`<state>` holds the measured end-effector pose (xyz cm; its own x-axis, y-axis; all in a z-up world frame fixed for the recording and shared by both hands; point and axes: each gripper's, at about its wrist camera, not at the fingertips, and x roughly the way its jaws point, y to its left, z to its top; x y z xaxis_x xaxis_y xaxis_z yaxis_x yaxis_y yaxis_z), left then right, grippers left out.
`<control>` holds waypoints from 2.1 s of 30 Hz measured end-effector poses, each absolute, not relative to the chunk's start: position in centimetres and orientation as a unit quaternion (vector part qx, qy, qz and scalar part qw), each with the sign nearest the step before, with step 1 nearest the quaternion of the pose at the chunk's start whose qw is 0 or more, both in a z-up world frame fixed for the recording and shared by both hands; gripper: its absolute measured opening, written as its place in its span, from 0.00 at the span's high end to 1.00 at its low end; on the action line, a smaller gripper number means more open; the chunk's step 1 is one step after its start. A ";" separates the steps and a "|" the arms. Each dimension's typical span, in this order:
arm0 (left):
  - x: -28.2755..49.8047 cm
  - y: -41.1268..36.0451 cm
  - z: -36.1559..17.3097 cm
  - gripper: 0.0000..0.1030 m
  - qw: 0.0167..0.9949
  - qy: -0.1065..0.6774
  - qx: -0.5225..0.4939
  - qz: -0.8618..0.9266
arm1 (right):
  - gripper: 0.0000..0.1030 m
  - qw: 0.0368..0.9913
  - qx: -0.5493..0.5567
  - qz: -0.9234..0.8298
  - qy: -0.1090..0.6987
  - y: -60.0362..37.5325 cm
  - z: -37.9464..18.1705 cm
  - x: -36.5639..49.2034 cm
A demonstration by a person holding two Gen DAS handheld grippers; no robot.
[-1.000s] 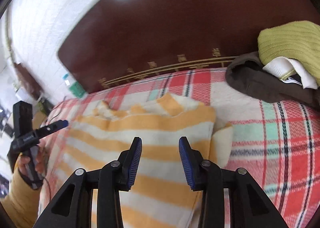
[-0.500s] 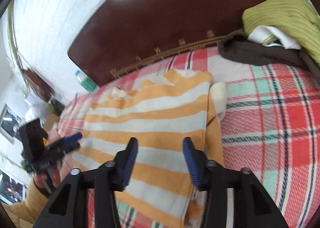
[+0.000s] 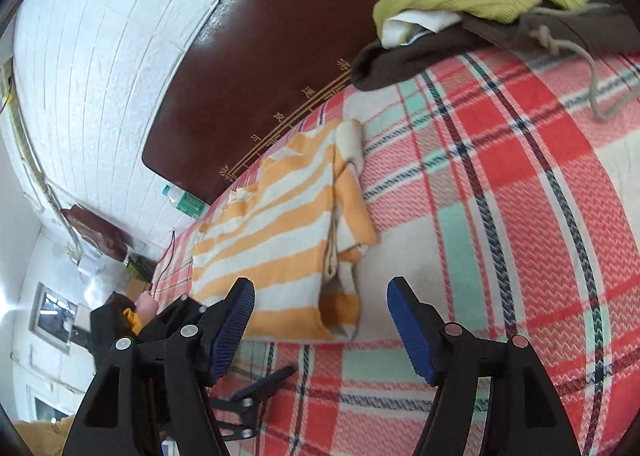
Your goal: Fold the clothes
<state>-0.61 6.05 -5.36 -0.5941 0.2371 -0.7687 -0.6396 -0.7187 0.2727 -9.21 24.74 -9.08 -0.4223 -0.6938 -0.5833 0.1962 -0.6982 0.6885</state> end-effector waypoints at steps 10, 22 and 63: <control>-3.5 6.8 -5.9 0.57 0.248 0.223 -0.394 0.857 | 0.31 0.275 0.460 -0.802 -0.263 23.3 -9.8 -13.5; -4.1 4.2 -5.7 0.65 0.248 0.080 -0.420 0.869 | 0.31 0.314 0.473 -0.796 -0.212 16.7 -11.6 -19.5; 3.6 -20.8 -5.9 0.42 0.204 -0.356 -0.353 0.841 | 0.50 0.409 0.430 -0.804 -0.028 -10.7 -3.2 -12.3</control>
